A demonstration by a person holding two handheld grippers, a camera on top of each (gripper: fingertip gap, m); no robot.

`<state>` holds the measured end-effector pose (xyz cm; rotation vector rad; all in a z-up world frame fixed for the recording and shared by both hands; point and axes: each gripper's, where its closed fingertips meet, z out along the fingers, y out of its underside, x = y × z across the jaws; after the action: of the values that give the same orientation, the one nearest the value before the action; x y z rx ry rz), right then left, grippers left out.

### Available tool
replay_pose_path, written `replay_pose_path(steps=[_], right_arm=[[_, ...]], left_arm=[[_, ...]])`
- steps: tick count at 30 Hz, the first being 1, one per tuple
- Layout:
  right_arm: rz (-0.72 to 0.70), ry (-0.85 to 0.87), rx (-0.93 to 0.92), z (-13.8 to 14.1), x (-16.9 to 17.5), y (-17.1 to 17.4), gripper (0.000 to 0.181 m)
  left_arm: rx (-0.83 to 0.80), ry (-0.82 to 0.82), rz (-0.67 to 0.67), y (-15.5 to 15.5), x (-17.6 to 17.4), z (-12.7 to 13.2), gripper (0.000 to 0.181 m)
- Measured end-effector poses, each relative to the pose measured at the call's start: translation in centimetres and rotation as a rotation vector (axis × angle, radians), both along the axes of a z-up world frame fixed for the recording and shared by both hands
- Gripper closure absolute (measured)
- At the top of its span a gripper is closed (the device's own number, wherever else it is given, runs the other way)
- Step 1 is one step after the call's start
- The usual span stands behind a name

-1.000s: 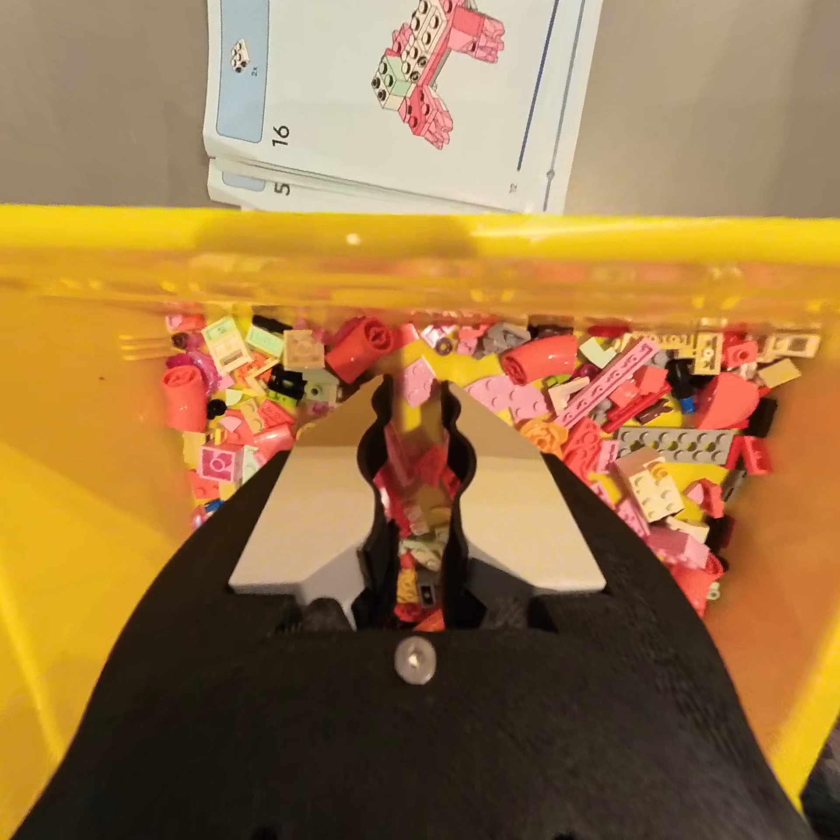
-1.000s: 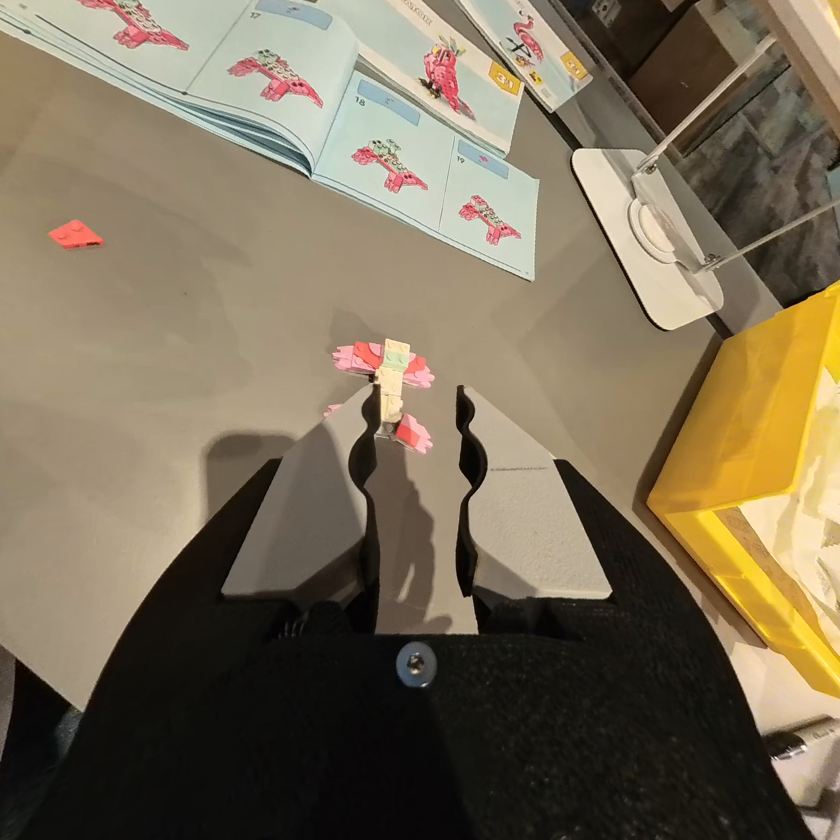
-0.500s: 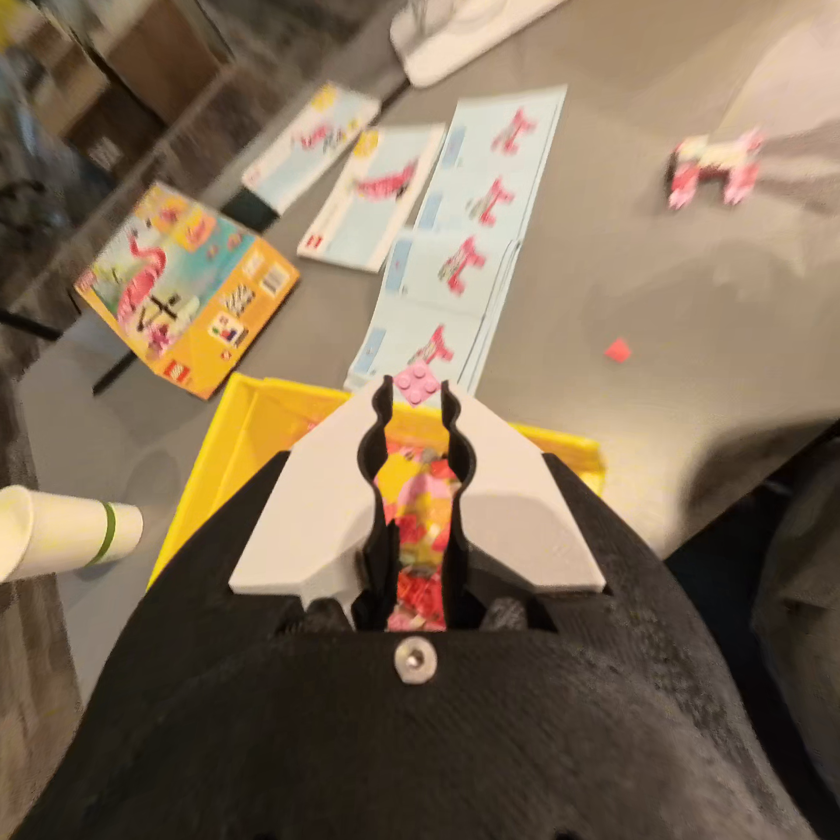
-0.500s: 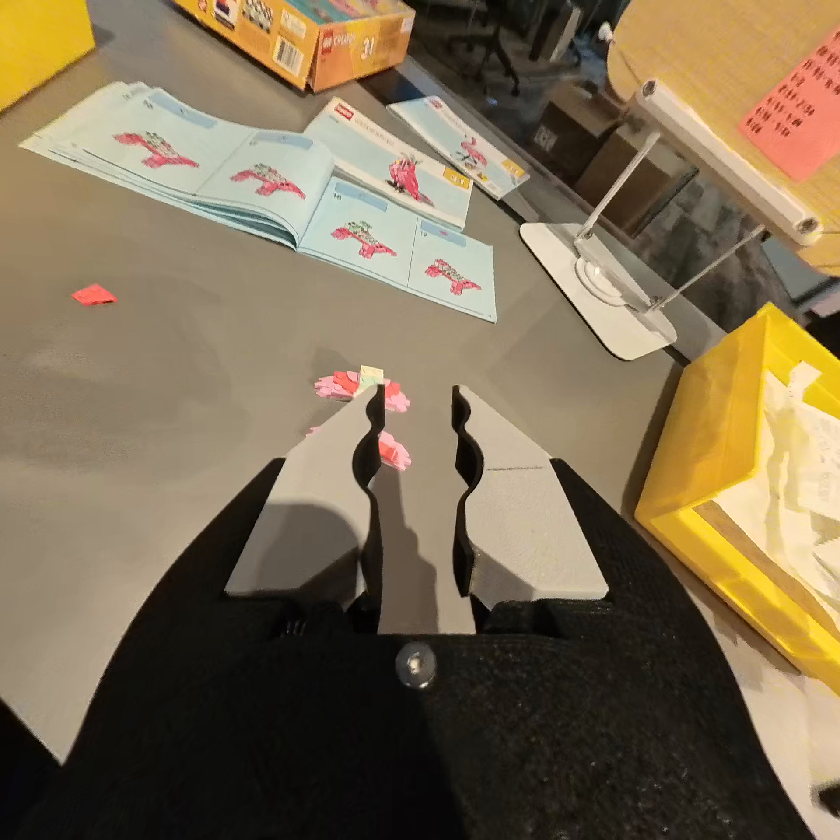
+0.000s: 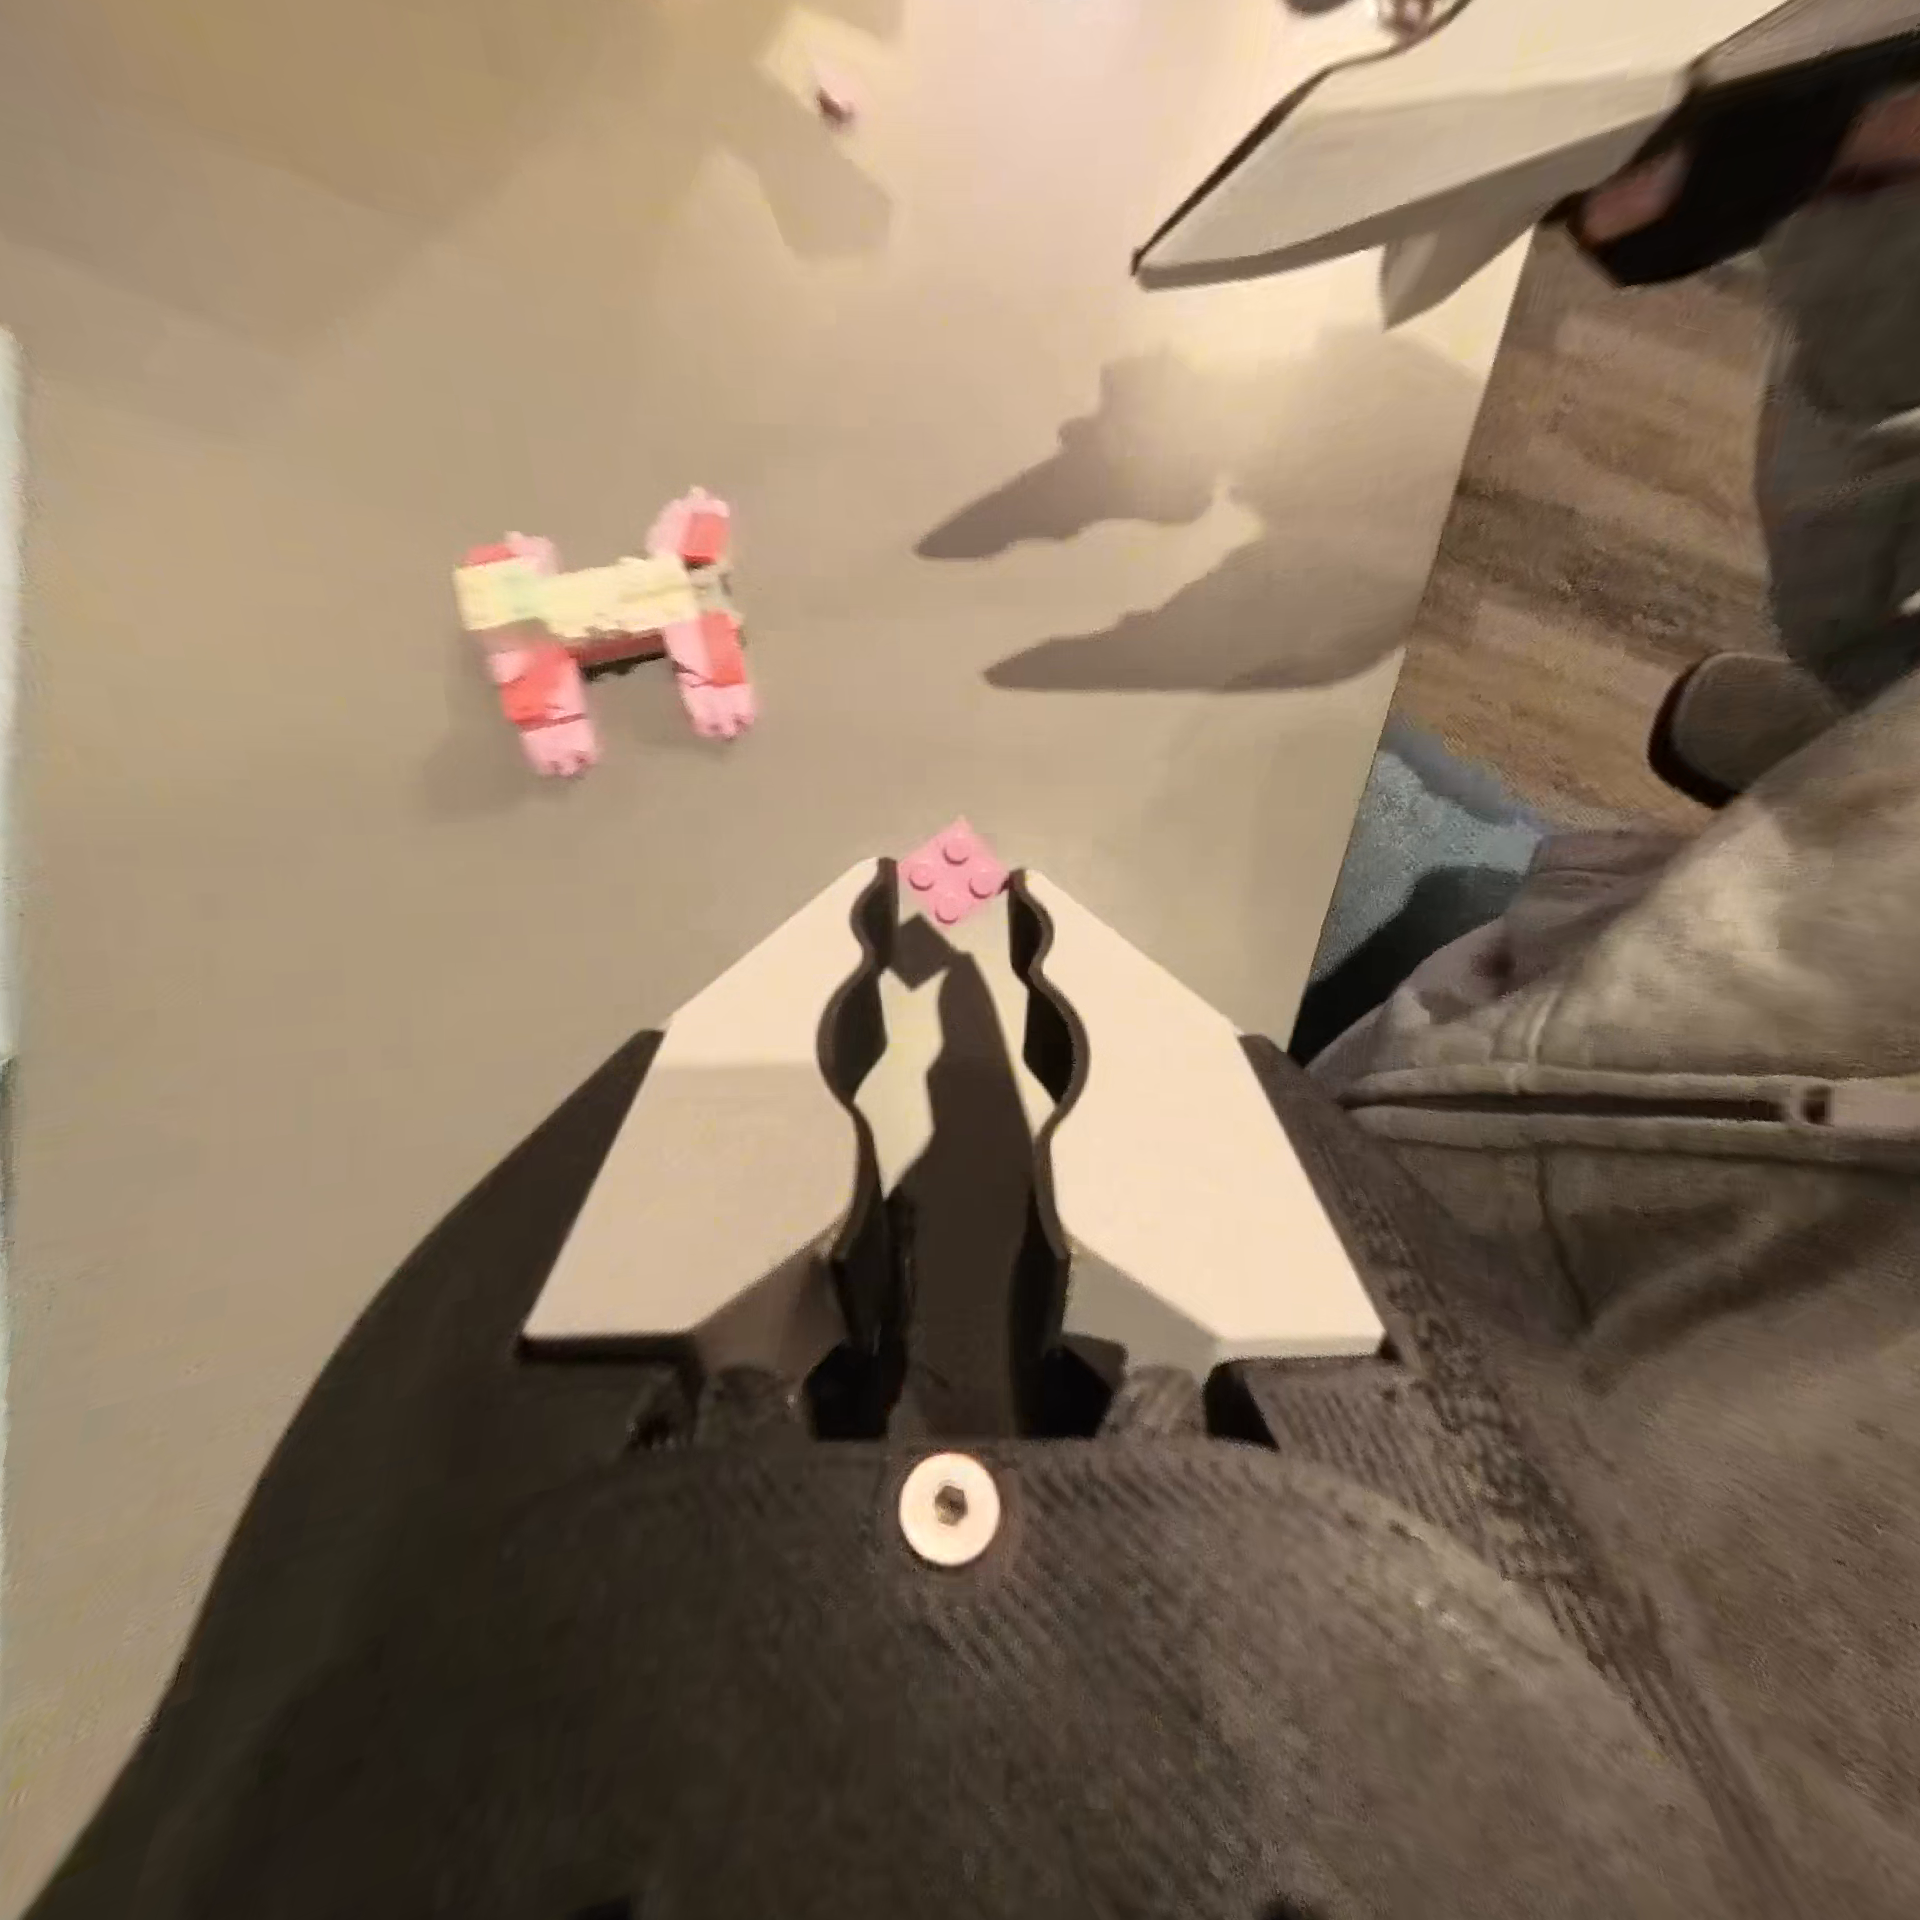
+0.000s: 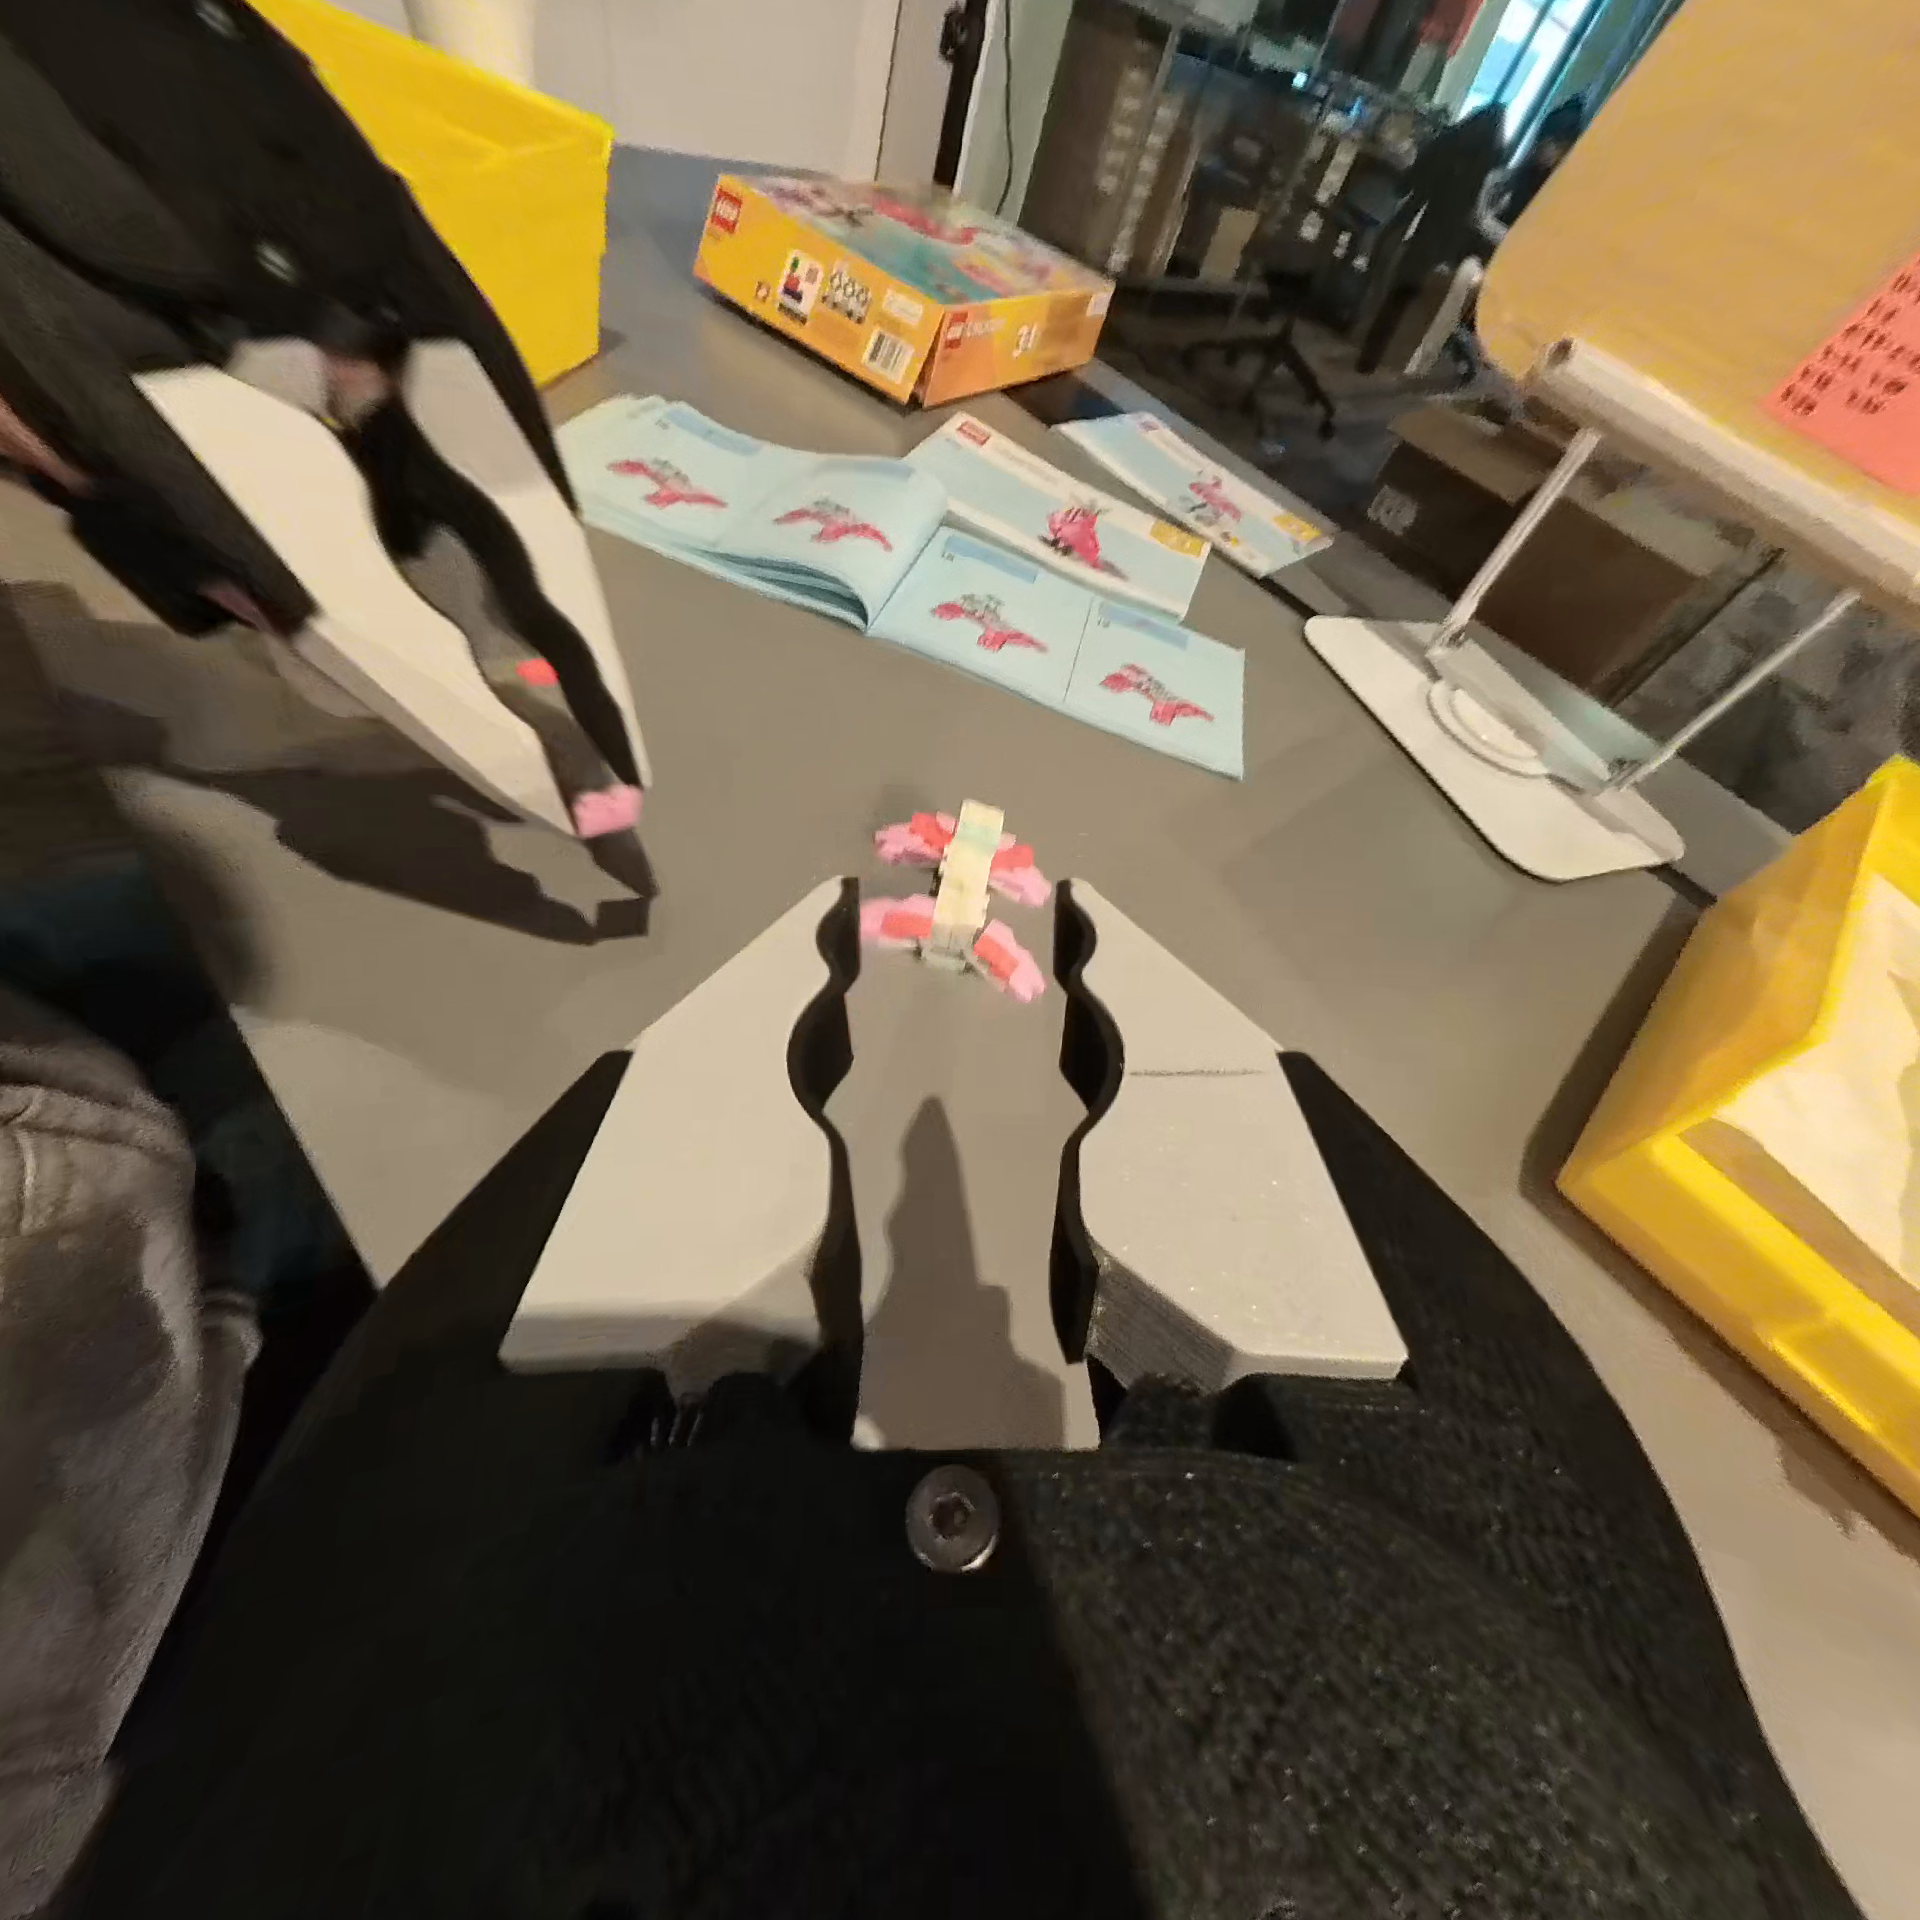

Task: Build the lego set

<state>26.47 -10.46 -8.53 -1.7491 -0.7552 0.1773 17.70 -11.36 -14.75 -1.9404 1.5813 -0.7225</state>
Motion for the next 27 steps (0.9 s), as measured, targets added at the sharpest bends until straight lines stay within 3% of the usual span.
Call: replay_pose_path(steps=[6,14,19,23,27], right_arm=[[0.027,0.044,-0.092,-2.3,0.6,-1.9,0.143],[0.103,0.023,-0.195,-5.1,-1.0,-1.5,0.141],[0.104,0.025,-0.231,-5.8,-1.2,0.9,0.141],[0.054,0.074,-0.276,-6.1,-1.4,3.8,0.132],[0.020,0.128,-0.360,-7.2,-2.8,6.0,0.120]], left_arm=[[-0.100,0.063,-0.083,-0.9,3.2,-2.0,0.160],[-0.125,0.146,-0.113,-0.4,4.4,-3.9,0.160],[-0.127,0.148,-0.126,-0.5,4.8,-4.8,0.154],[-0.148,0.085,-0.115,-0.5,4.2,-3.9,0.132],[-0.122,-0.035,-0.037,0.6,1.9,-2.1,0.127]])
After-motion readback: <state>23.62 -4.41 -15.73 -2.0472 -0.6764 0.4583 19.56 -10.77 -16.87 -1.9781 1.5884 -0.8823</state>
